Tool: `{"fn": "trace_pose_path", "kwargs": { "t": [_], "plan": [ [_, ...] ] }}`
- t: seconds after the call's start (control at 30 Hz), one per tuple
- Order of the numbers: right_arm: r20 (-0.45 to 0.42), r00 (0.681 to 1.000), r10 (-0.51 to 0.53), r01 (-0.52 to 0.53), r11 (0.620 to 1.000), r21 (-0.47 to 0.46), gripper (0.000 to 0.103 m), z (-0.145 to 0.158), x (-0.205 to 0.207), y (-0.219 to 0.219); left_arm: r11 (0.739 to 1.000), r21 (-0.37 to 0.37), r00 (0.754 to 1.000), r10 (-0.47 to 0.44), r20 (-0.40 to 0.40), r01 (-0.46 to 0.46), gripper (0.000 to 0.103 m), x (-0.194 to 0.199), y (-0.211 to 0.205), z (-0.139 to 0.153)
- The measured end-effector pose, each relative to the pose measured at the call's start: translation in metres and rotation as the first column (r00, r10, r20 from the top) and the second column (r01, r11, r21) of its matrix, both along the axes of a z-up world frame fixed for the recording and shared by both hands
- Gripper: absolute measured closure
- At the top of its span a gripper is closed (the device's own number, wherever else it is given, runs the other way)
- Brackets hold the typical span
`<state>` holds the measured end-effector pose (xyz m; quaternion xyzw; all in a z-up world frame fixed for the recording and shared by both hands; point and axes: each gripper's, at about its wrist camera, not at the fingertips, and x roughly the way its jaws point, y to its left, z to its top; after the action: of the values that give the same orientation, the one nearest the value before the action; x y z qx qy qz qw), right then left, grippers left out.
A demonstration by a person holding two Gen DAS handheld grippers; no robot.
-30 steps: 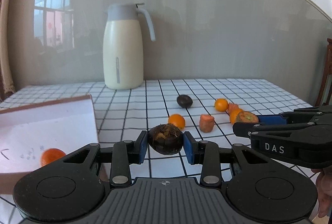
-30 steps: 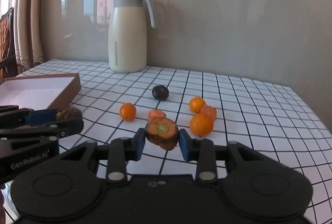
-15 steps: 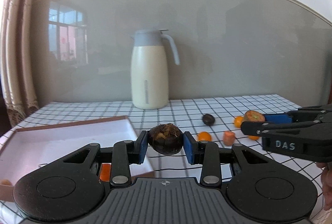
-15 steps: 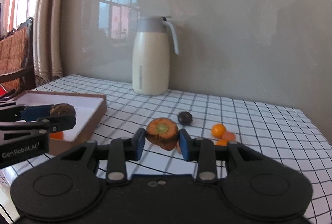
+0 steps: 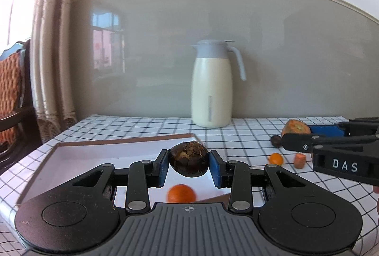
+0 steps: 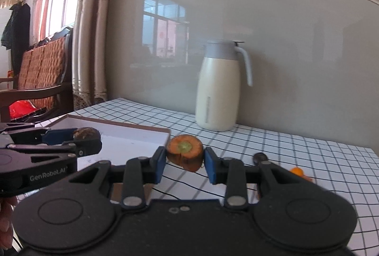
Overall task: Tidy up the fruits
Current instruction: 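Carry mangosteen and carrot piece into the box and open both grippers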
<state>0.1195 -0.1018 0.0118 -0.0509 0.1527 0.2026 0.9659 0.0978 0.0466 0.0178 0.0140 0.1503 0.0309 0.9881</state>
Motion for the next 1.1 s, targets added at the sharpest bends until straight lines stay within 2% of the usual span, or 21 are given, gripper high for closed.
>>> {"fn": "trace_pose_path", "kwargs": {
  "t": [0.5, 0.8, 1.1],
  "plan": [
    [-0.014, 0.995, 0.097, -0.097, 0.995, -0.011, 0.076, -0.002, 0.011, 0.061, 0.986, -0.032, 0.986, 0.165, -0.001, -0.165, 0.066, -0.013, 0.078, -0.005],
    [-0.036, 0.993, 0.113, -0.115, 0.993, -0.041, 0.076, -0.008, 0.042, 0.09, 0.959, -0.055, 0.96, 0.279, -0.018, -0.279, 0.066, 0.005, 0.128, -0.011],
    [-0.124, 0.984, 0.13, -0.136, 0.99, -0.045, 0.076, -0.019, 0.075, 0.105, 0.932, -0.072, 0.934, 0.351, -0.069, -0.356, 0.066, 0.031, 0.158, -0.025]
  ]
}}
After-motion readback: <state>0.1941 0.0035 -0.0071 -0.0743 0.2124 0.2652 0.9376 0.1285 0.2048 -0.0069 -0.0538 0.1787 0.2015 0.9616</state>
